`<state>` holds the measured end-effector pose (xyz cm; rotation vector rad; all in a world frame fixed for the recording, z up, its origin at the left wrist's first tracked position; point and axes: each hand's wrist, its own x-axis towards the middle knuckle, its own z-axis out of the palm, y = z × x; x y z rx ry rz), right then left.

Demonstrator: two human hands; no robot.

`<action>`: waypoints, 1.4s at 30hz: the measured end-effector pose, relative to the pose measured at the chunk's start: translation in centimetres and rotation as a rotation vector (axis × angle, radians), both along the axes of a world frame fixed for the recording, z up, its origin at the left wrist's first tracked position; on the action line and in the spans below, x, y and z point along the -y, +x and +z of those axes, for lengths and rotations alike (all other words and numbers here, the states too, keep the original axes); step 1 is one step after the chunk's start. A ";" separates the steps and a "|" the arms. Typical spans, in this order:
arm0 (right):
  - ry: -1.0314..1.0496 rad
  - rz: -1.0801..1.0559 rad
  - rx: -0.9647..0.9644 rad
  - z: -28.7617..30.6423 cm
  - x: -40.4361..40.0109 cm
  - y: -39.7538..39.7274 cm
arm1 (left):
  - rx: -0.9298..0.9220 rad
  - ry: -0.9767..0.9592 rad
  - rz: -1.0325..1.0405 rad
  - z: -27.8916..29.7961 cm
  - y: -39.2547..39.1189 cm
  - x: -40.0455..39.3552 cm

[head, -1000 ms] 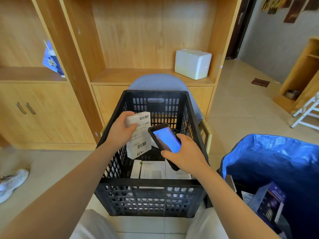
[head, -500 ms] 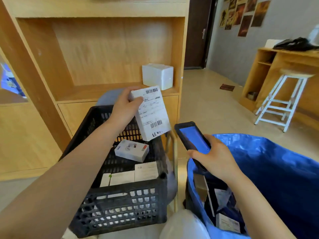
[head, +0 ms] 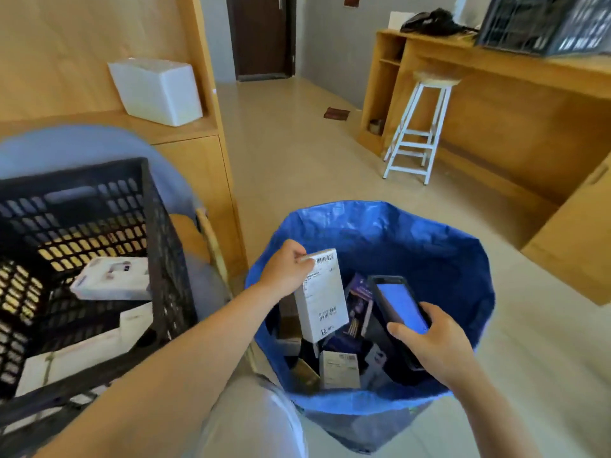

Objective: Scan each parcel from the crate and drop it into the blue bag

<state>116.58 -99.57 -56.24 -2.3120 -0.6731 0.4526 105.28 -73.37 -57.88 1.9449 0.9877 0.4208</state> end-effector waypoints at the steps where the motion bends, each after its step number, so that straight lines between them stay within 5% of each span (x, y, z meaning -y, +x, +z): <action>1: -0.017 -0.019 -0.015 -0.6 0.4 0.2 | -0.088 0.013 -0.029 -1.6 0.5 0.2; 8: -0.090 -0.058 -0.108 -4.5 0.7 0.5 | -0.578 0.253 -0.183 -9.6 0.8 0.7; 19: -0.136 -0.018 -0.102 -6.4 -0.7 0.4 | -1.095 0.263 -0.599 -14.6 -0.7 1.2; 32: -0.037 0.029 -0.039 -2.0 -2.3 -2.6 | -0.574 0.504 -0.405 -1.8 -1.2 0.2; 42: 0.098 0.219 0.039 6.0 -7.7 -9.4 | -0.273 0.607 -0.125 11.4 -11.7 -3.7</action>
